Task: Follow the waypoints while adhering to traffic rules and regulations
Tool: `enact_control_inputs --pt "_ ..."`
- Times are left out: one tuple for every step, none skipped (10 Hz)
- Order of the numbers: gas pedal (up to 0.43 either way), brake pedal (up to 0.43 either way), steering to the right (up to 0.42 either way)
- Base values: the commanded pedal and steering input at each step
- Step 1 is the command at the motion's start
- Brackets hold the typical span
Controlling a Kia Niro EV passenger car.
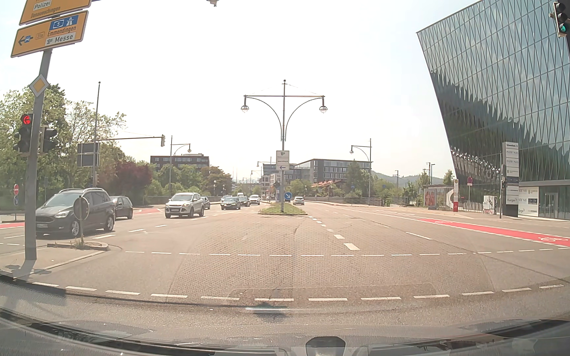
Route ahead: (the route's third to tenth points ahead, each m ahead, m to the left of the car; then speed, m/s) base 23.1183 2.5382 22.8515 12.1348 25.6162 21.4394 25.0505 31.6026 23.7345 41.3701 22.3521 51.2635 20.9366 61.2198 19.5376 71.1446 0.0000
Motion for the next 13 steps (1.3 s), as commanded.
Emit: enact_control_inputs --pt "0.000 0.244 -0.006" --pt "0.000 0.244 -0.006" --pt "0.000 0.244 -0.006" --pt "0.000 0.244 -0.006" --pt "0.000 0.244 -0.006" --pt "0.000 0.244 -0.006" --pt "0.000 0.244 -0.006" --pt "0.000 0.250 -0.006" --pt "0.000 0.250 -0.006" --pt "0.000 0.244 -0.006" --pt "0.000 0.250 -0.006" --pt "0.000 0.250 -0.006" --pt "0.000 0.250 -0.006"
